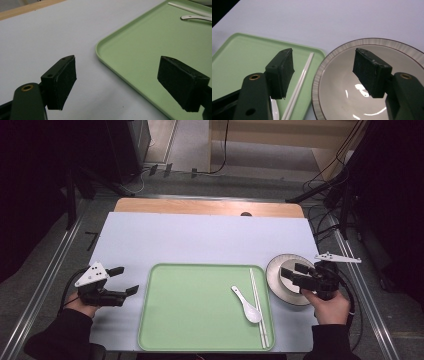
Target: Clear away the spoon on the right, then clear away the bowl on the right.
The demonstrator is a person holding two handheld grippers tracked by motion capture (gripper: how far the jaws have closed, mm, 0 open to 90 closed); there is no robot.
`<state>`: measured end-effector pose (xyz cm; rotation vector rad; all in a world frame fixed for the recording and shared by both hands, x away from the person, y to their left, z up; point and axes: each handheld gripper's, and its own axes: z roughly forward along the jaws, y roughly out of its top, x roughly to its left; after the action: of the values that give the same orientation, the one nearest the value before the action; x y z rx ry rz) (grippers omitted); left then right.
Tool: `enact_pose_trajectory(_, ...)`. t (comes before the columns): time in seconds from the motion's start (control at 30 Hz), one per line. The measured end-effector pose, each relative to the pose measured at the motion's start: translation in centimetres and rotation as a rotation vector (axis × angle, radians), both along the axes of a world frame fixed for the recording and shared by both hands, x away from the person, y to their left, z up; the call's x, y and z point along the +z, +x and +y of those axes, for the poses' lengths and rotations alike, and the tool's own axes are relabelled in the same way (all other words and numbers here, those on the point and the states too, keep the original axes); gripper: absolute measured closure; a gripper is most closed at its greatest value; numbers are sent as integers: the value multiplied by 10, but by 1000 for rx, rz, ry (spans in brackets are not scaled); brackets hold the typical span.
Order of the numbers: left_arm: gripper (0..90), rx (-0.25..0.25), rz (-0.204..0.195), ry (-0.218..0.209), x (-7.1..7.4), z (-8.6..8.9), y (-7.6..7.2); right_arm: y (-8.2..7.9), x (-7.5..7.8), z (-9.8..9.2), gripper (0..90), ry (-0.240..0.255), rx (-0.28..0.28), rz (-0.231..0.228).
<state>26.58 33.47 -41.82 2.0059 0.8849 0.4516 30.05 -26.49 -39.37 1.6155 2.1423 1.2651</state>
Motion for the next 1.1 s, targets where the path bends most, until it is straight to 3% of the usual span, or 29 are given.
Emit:
enact_pose_trajectory(0.7,156,-4,0,-1,0,0,0,6,-11,-47,297,24,-85,12)
enact_pose_trajectory(1.1,156,-5,0,-1,0,0,0,16,-31,-61,347,-24,-134,38)
